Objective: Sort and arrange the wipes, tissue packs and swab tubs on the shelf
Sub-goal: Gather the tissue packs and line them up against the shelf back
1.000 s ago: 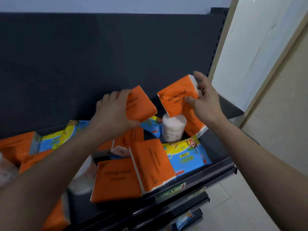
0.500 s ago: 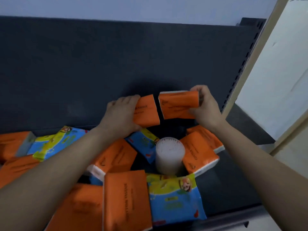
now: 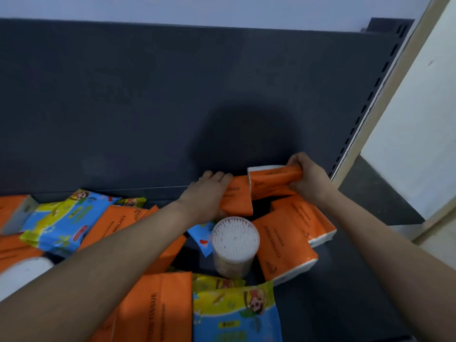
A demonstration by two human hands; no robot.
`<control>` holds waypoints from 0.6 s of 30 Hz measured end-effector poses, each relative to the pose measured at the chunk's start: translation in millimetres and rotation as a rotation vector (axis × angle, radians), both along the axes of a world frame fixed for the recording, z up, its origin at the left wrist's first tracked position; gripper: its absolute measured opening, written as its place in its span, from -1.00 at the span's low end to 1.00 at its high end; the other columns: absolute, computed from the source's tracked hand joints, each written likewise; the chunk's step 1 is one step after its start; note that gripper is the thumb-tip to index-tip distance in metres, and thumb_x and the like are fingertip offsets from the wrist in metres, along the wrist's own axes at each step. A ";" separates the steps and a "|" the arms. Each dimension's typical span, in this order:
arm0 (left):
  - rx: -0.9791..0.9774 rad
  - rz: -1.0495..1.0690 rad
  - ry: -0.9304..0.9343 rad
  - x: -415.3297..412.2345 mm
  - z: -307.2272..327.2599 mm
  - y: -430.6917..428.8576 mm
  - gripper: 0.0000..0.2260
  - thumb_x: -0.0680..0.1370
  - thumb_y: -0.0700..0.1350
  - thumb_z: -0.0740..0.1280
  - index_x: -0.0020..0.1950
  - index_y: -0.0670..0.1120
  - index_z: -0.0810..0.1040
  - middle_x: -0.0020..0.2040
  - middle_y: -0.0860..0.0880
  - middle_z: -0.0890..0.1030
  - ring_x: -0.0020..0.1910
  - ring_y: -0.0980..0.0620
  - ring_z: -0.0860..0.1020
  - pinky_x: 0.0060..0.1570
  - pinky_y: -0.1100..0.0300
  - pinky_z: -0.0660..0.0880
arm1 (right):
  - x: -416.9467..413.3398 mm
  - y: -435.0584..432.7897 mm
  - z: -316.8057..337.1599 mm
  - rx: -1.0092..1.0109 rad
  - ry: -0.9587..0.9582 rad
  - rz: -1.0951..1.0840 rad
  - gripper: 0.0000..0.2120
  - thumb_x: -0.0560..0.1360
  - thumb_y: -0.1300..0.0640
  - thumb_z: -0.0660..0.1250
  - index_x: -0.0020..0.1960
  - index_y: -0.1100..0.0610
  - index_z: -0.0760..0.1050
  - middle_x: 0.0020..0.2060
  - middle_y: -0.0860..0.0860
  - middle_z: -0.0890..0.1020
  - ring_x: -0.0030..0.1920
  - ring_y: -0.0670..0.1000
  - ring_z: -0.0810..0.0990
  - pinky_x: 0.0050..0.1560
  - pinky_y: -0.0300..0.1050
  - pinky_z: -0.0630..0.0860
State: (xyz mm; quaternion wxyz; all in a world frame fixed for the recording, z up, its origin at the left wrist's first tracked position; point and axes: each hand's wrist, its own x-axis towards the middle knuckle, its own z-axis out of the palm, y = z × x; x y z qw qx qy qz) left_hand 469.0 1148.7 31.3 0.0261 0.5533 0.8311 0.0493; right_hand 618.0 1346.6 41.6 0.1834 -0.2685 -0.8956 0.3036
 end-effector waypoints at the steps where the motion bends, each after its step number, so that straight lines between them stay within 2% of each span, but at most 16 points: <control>1: -0.010 -0.011 -0.017 0.4 -0.5 2.1 -0.16 0.39 0.12 0.43 0.50 -0.09 0.05 0.37 -0.05 0.28 0.29 -0.08 0.25 0.24 -0.05 0.37 | 1.4 3.1 -2.3 -0.001 -0.027 0.006 -0.63 0.35 0.39 0.33 0.02 0.05 0.33 -0.22 0.03 0.51 -0.28 -0.04 0.49 -0.34 -0.19 0.40; 7: -0.122 0.045 -0.097 -3.4 -0.9 -4.6 -0.22 0.39 0.14 0.40 0.47 -0.05 0.09 0.31 -0.02 0.31 0.24 -0.06 0.25 0.19 -0.02 0.41 | 3.4 6.9 -10.4 -0.062 -0.142 0.086 -0.64 0.37 0.27 0.41 0.04 0.02 0.34 -0.16 0.02 0.53 -0.23 -0.04 0.51 -0.32 -0.21 0.43; 10: -0.191 0.074 -0.084 -8.3 -1.0 -13.8 -0.20 0.37 0.19 0.39 0.48 -0.03 0.10 0.32 0.00 0.31 0.28 -0.05 0.25 0.21 -0.02 0.40 | -2.5 3.0 -8.0 -0.087 -0.192 0.136 -0.63 0.34 0.24 0.44 -0.04 -0.05 0.33 -0.17 0.00 0.53 -0.21 -0.02 0.51 -0.31 -0.18 0.41; 14: -0.264 0.079 -0.060 -15.1 3.9 -20.7 -0.19 0.34 0.19 0.42 0.47 -0.02 0.14 0.33 -0.01 0.32 0.29 -0.05 0.27 0.22 0.01 0.39 | -9.2 -0.8 -0.3 -0.137 -0.269 0.202 -0.64 0.30 0.24 0.46 -0.07 -0.03 0.36 -0.16 0.04 0.55 -0.22 0.00 0.50 -0.27 -0.13 0.44; 18: -0.179 0.060 -0.010 -16.6 11.7 -14.7 -0.22 0.32 0.17 0.43 0.44 0.01 0.17 0.29 0.02 0.34 0.26 -0.02 0.28 0.19 -0.02 0.42 | -8.8 0.0 1.0 -0.128 -0.258 0.196 -0.64 0.30 0.26 0.44 -0.04 0.01 0.37 -0.17 0.05 0.54 -0.24 -0.02 0.49 -0.29 -0.14 0.43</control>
